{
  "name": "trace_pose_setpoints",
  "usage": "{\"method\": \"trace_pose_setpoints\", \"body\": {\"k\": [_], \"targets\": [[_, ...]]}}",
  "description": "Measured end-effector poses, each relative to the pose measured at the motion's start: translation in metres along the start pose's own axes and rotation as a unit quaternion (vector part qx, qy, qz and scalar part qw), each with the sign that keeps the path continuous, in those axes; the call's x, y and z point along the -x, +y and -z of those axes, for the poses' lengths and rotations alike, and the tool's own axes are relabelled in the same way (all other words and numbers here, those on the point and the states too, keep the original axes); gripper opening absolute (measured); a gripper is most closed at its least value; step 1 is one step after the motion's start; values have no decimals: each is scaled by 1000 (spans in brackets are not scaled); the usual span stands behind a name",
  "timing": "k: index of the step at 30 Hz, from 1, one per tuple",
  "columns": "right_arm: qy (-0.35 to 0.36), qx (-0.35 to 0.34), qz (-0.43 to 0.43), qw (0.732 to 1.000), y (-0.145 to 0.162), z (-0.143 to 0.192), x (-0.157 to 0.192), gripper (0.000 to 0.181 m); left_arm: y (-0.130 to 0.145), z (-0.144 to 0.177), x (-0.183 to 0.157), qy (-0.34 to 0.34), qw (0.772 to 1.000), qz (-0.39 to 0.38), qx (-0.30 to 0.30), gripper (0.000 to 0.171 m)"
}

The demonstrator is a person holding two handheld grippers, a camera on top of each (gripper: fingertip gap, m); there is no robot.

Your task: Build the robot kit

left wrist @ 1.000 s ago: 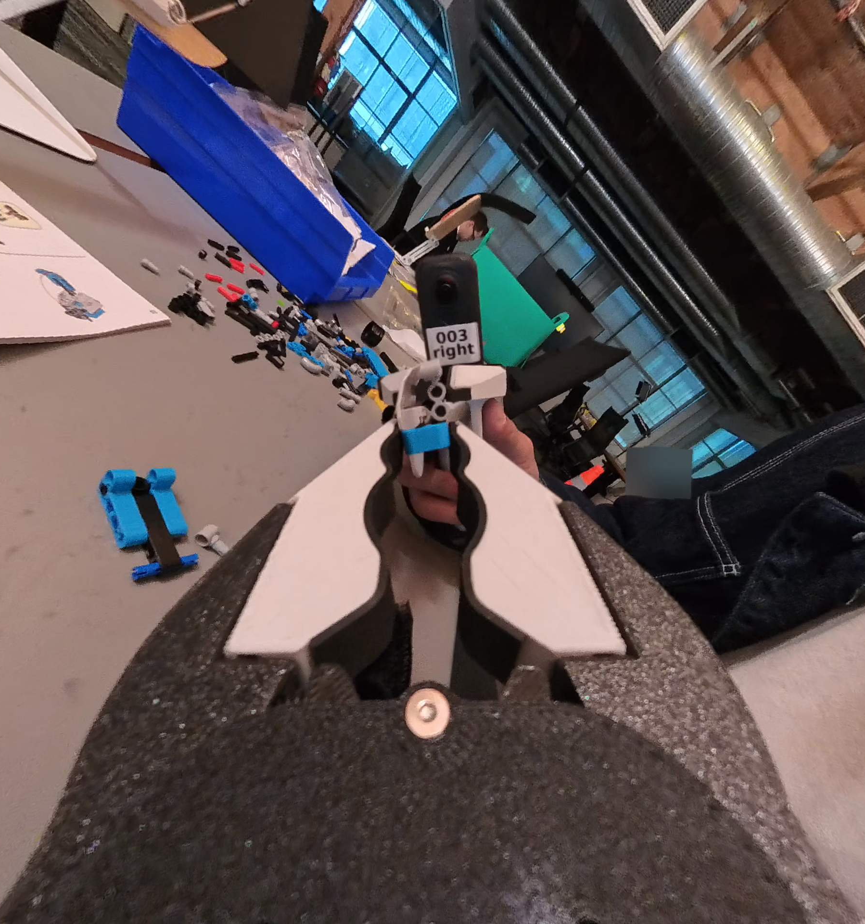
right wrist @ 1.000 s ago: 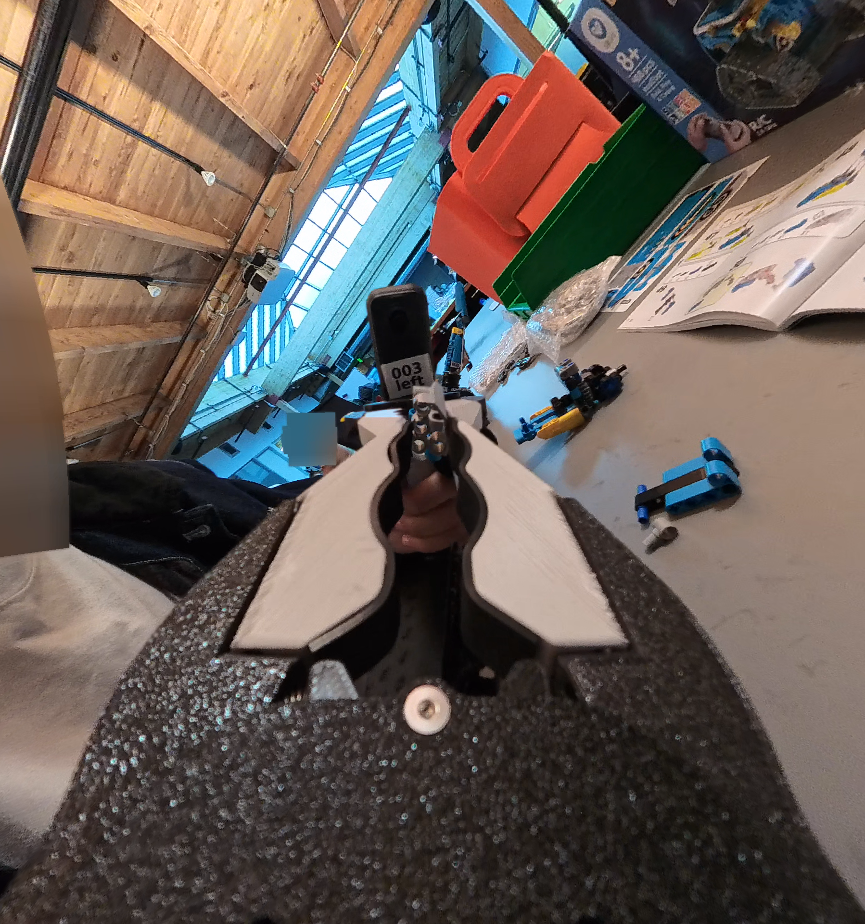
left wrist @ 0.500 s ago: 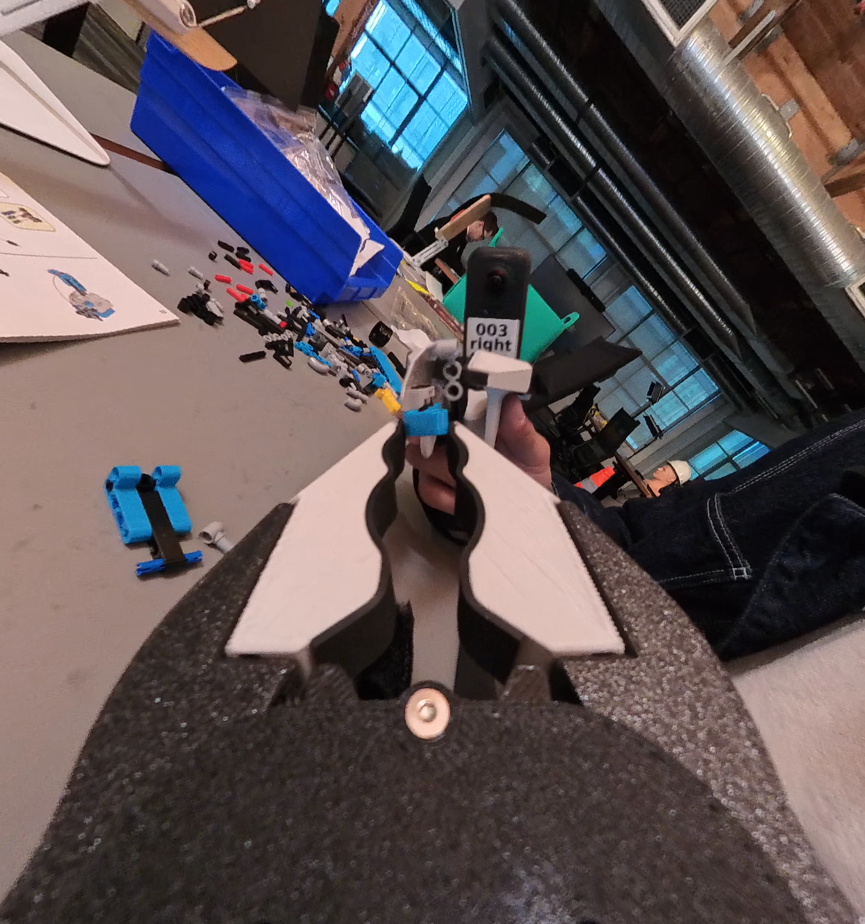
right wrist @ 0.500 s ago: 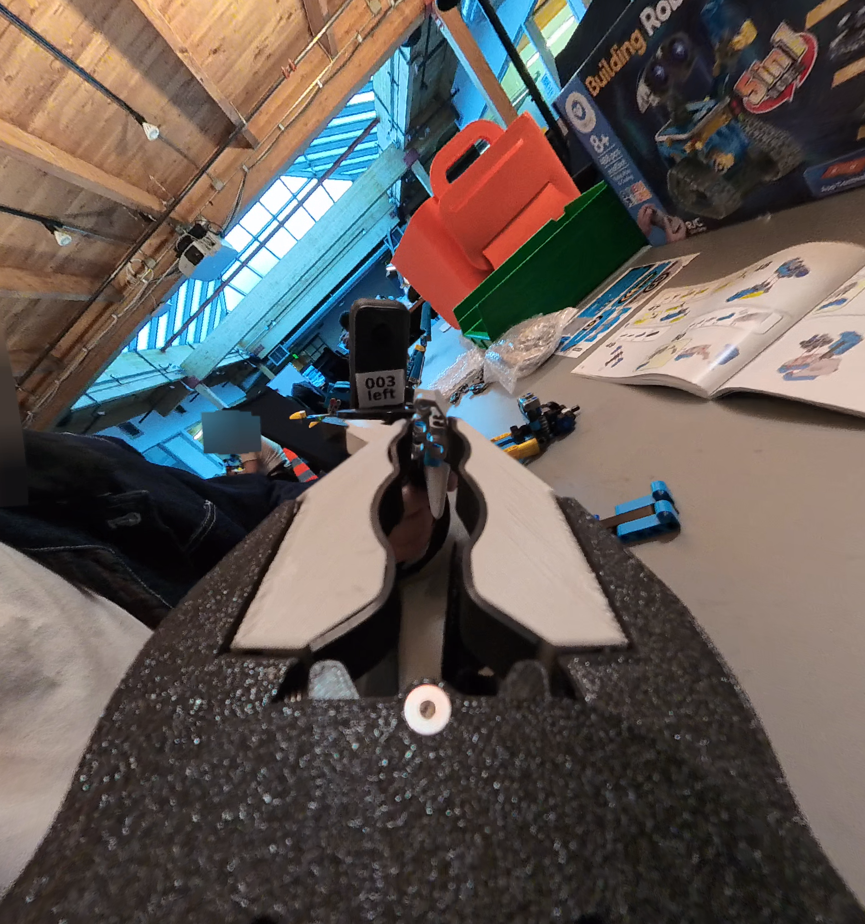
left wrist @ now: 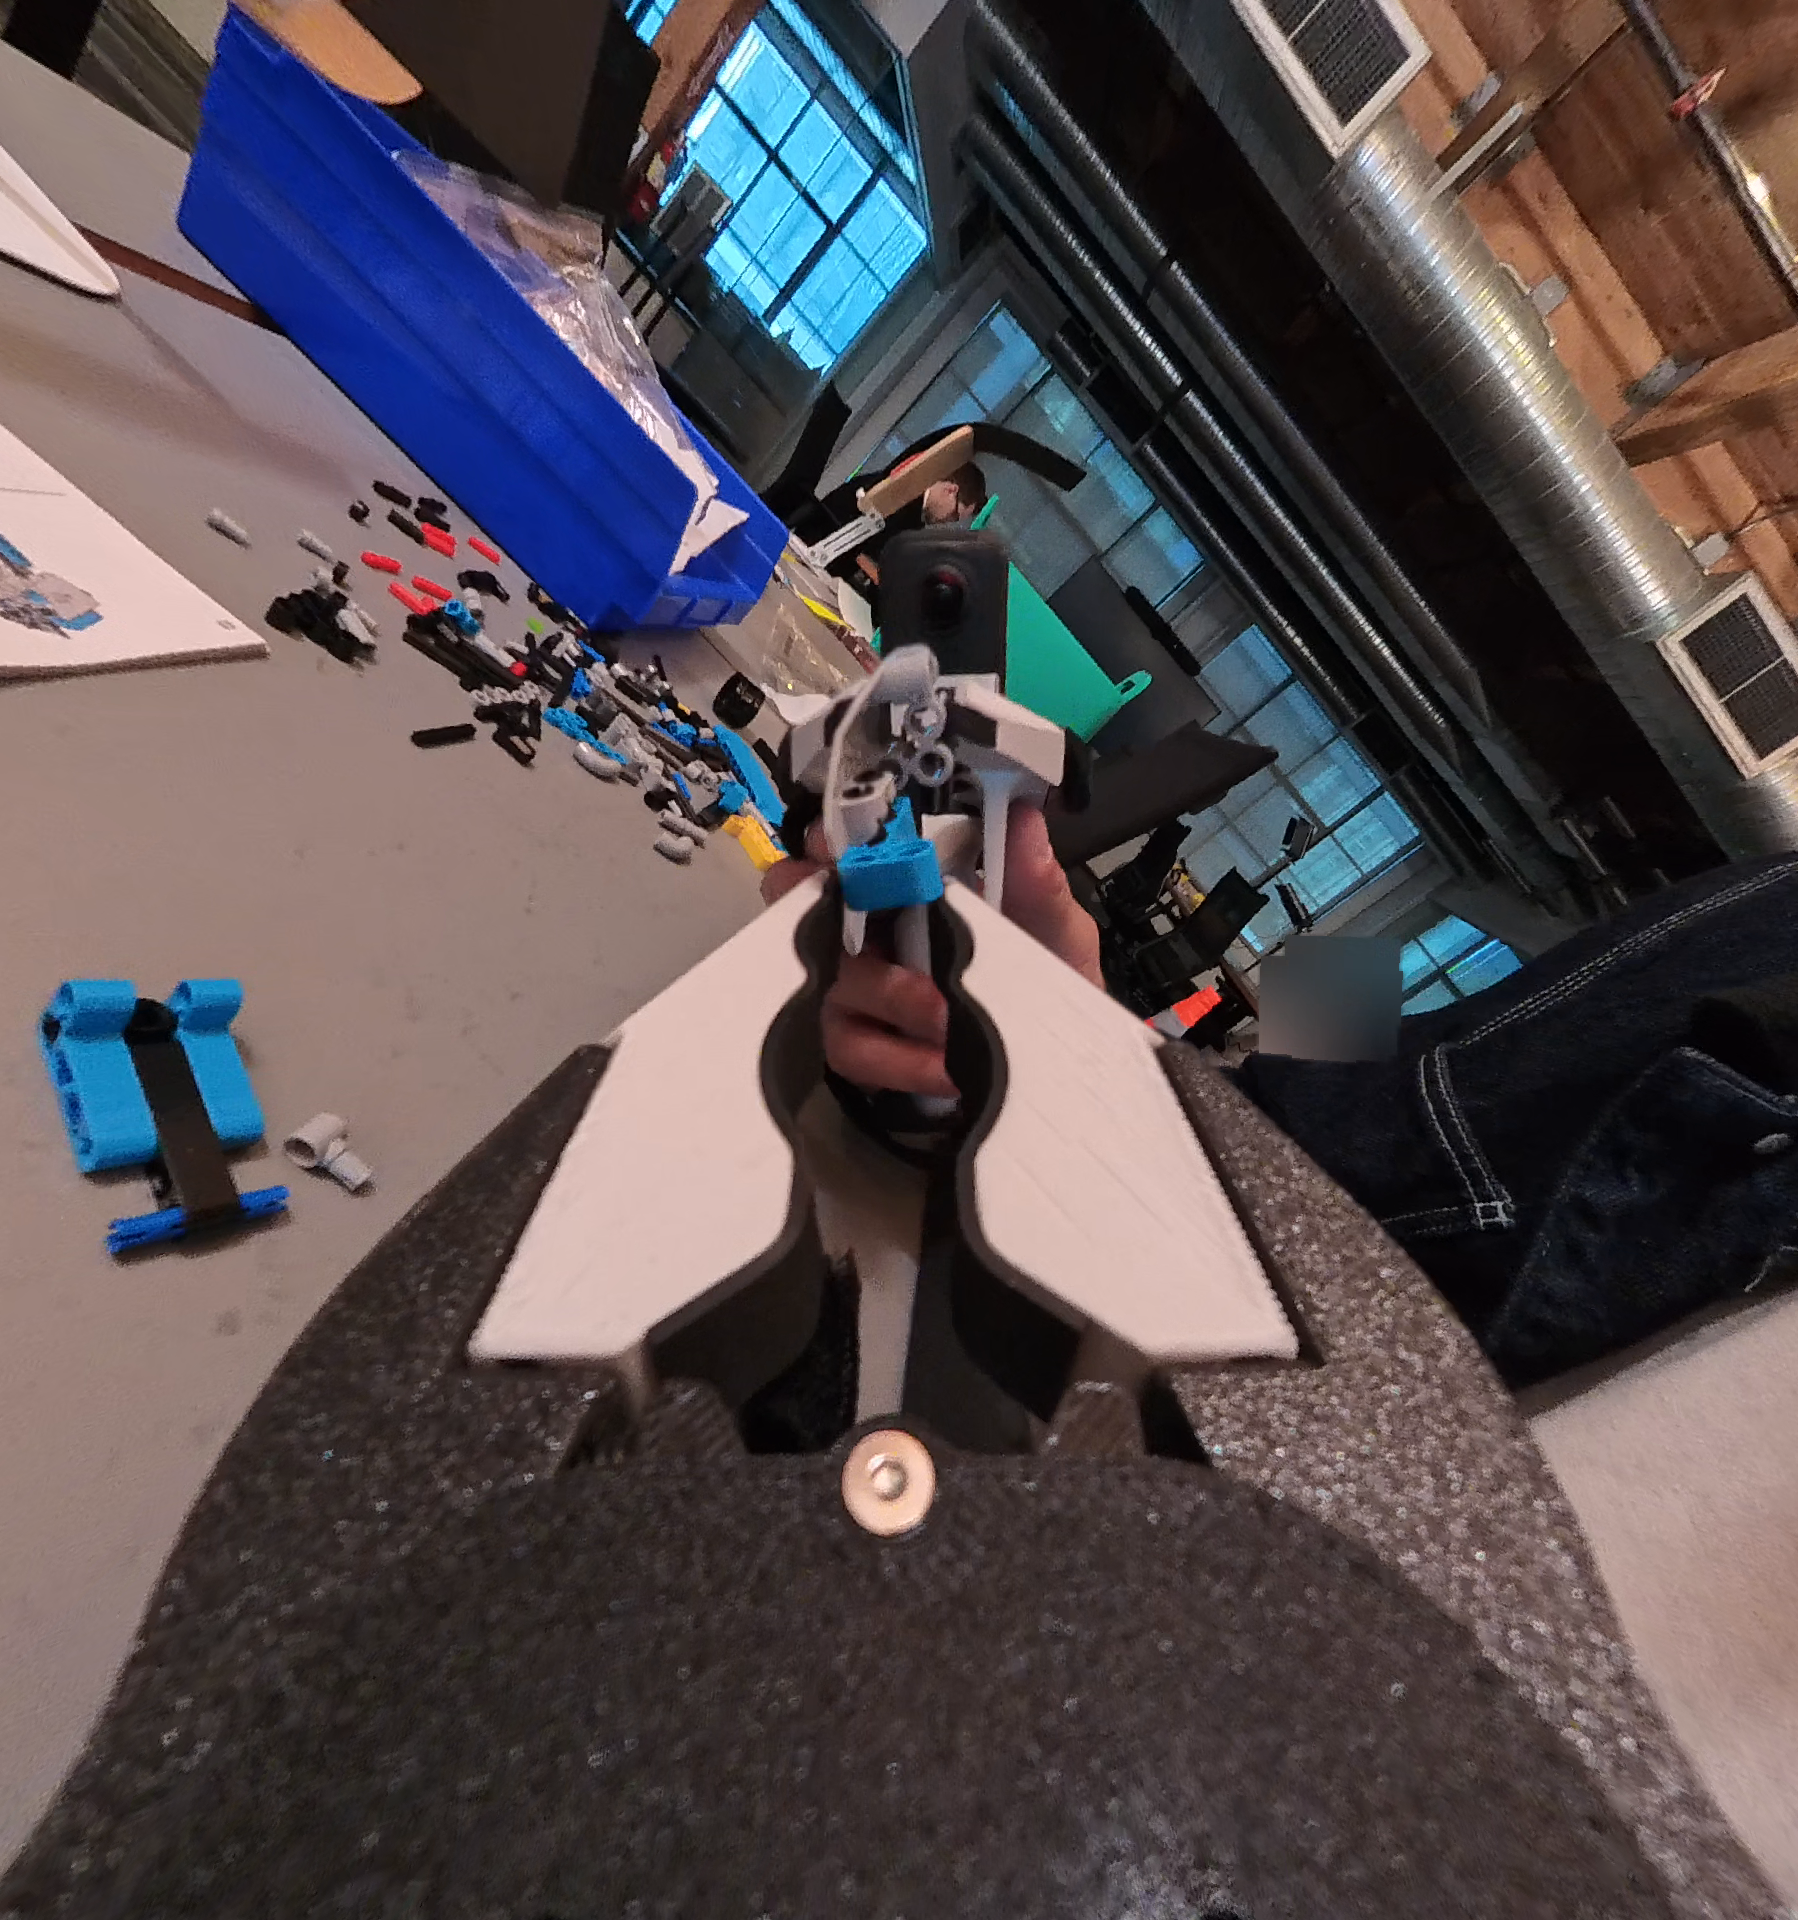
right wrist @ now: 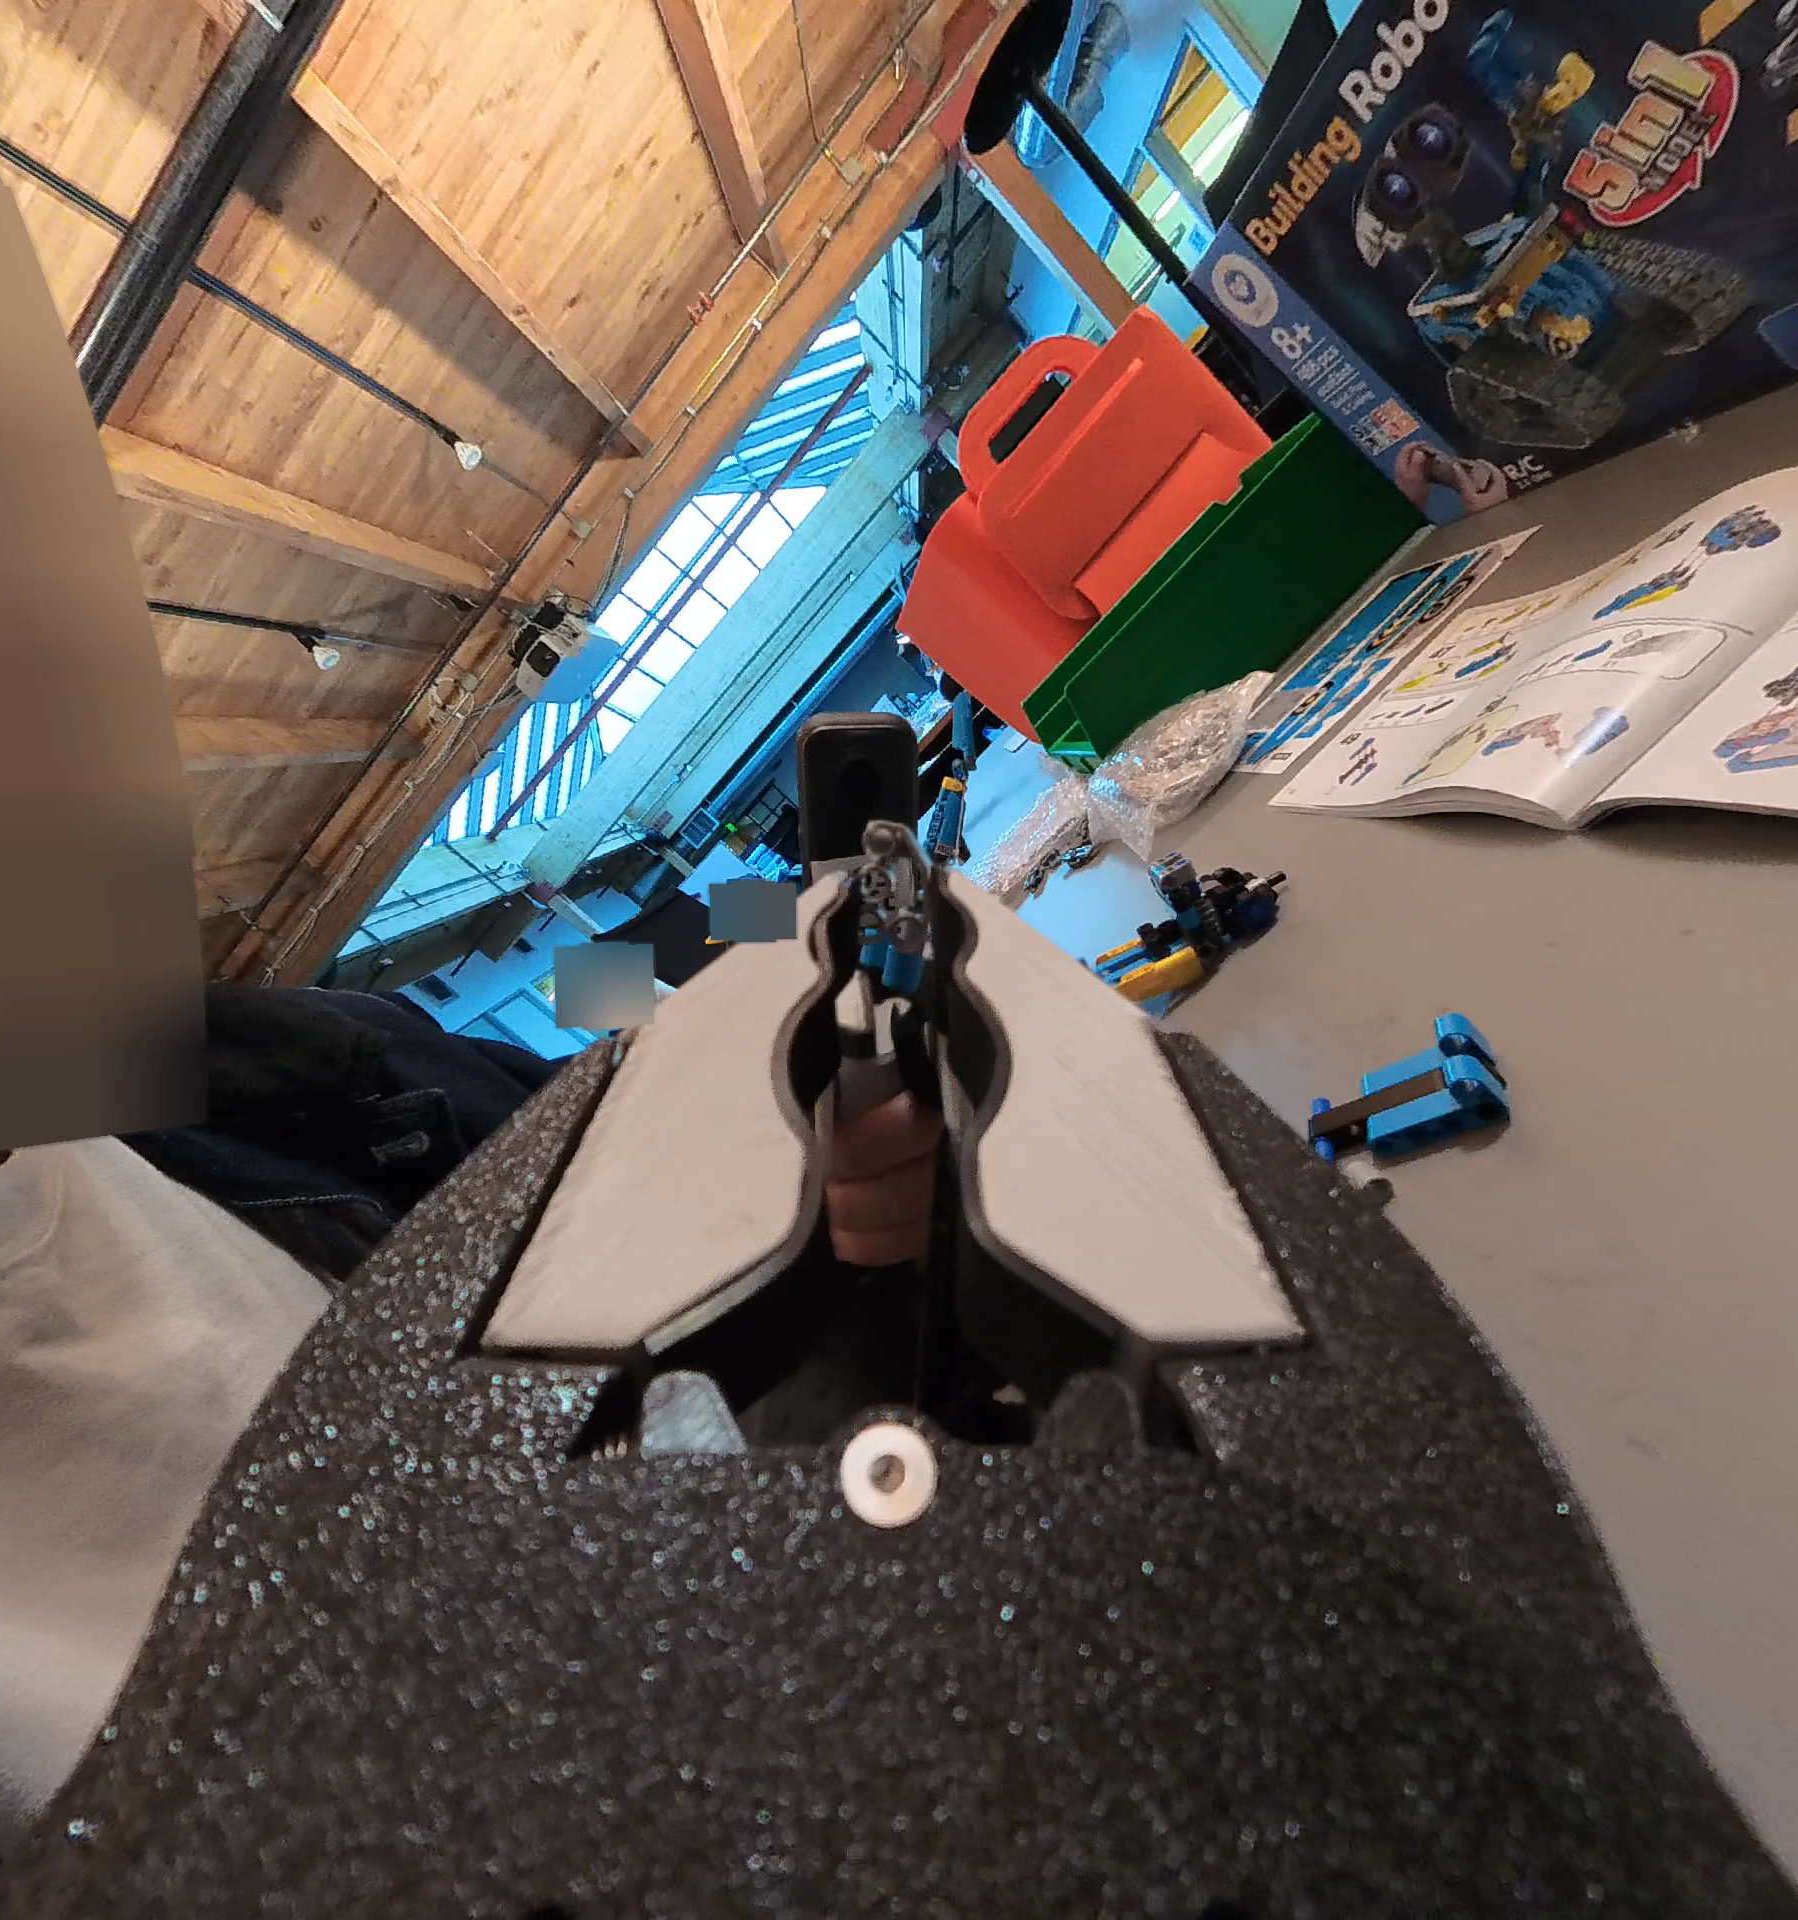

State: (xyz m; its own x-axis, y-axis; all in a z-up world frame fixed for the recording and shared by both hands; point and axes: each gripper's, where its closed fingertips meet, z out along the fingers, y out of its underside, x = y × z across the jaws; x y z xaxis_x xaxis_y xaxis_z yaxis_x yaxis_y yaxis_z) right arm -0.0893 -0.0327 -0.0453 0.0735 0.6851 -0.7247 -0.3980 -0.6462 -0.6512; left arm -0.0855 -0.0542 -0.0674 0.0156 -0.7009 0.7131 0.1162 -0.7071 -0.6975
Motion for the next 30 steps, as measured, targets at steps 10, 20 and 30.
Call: {"method": "trace_pose_setpoints", "body": {"k": [10,20,30], "targets": [[-19,21,-7,1000,8,-5,5,12,-18,10,-6,18,999,4,-43,14],[-12,39,29,999,12,-5,9,12,-20,12,-11,42,998,27,-46,14],[-9,31,30,999,8,-1,8,12,-22,14,-8,31,998,25,-52,14]]}}
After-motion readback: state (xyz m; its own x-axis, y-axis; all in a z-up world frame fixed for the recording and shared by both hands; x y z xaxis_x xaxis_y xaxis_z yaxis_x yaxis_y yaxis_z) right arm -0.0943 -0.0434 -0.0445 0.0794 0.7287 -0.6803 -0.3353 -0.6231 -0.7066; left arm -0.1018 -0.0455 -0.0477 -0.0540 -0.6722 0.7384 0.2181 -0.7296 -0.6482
